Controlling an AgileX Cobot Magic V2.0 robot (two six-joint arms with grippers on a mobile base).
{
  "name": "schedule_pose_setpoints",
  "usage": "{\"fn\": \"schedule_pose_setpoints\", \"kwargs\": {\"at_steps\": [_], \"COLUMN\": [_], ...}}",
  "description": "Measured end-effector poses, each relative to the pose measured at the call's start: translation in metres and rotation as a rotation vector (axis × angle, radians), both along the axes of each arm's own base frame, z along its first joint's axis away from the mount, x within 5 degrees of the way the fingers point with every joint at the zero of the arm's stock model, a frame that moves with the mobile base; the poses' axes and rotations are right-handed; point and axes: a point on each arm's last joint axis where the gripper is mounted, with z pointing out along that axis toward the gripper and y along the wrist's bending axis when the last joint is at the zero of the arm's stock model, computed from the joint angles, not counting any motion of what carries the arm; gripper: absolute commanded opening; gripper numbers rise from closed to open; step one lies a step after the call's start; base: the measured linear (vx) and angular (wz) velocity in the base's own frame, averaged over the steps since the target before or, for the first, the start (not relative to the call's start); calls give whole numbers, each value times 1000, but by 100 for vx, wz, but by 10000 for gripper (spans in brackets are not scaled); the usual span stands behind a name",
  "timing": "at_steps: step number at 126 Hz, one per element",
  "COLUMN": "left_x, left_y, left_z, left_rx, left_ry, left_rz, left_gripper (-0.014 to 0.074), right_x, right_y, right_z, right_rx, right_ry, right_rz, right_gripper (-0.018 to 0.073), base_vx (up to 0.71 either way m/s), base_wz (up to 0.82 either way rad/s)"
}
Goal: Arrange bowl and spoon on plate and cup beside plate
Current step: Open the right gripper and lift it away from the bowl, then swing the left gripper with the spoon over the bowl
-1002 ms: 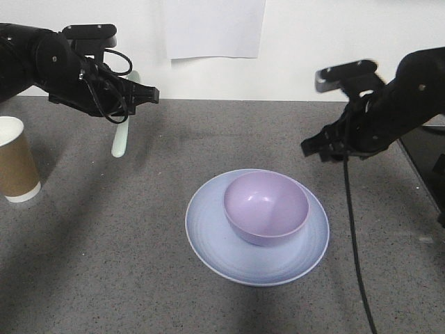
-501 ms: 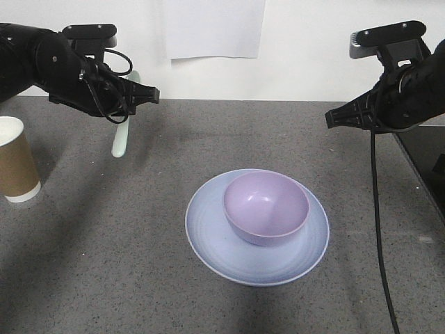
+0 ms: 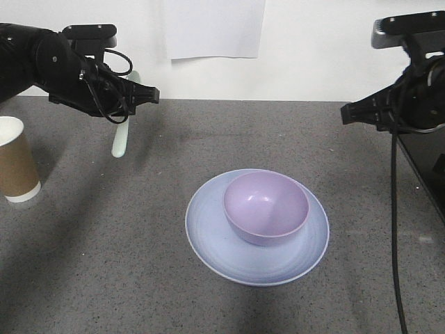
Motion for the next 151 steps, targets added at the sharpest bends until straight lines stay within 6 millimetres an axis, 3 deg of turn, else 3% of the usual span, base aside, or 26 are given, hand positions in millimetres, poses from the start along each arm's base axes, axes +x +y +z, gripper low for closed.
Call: {"fn": "schedule_pose_setpoints", "kwargs": {"at_steps": [95, 151], "left_x": [0, 0], "left_y": [0, 0], "left_z": [0, 0], "left_rx": [0, 0], "left_ry": [0, 0], "left_rz": [0, 0], "left_gripper": [-6, -6], "right_x": [-94, -105], "right_y": [-17, -20], "right_z": [67, 67], "right_rx": [85, 72], "right_ry": [-141, -100], "right_rz": [26, 20], "right_gripper": [-1, -1], "base_vx": [0, 0], "base_wz": [0, 0]}}
